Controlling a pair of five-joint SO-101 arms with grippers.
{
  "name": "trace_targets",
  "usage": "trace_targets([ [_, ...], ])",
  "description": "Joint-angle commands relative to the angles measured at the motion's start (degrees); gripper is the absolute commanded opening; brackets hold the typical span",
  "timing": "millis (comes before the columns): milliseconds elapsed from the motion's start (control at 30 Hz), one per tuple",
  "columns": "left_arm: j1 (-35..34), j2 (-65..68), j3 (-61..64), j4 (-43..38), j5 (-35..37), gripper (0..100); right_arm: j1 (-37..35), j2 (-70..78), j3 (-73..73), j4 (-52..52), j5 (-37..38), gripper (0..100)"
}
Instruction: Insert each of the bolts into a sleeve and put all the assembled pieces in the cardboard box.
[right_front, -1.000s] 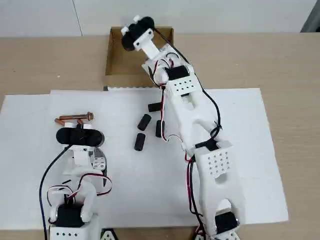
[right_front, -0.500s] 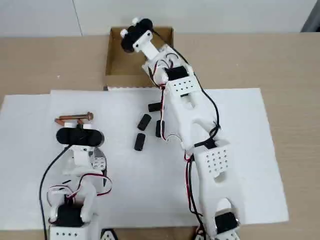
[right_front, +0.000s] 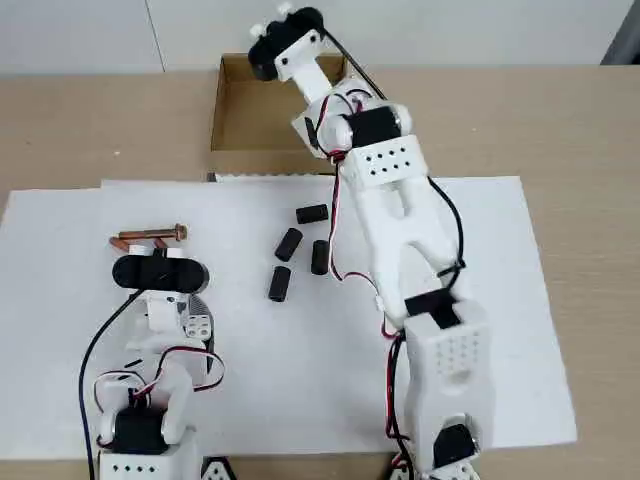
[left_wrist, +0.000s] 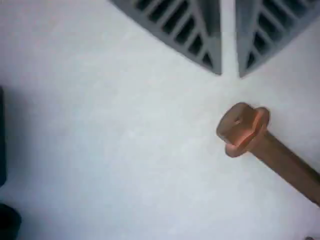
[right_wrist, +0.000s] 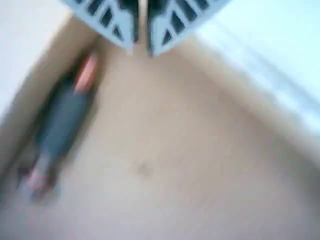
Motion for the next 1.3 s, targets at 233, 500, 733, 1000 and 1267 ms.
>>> trace_targets([
  [233,0.09,-0.35,-0.31,0.0,-0.35,1,-2.42,-13.23,-2.99,22.55,-14.24,0.4],
  [500,0.09,-0.35,-0.31,0.0,-0.35,1,-2.59,-19.3,-2.55,31.25,-21.89,0.4],
  [733,0.09,-0.35,-0.31,0.0,-0.35,1,-4.62,-30.11,11.52,31.87,-22.86,0.4],
  [1000,0.09,-0.35,-0.31,0.0,-0.35,1,-5.58,-33.54,26.73,27.91,-30.77,0.9],
  [1267,0.09,-0.35,-0.31,0.0,-0.26,1,-5.85,-22.81,29.27,22.29,-32.79,10.3],
])
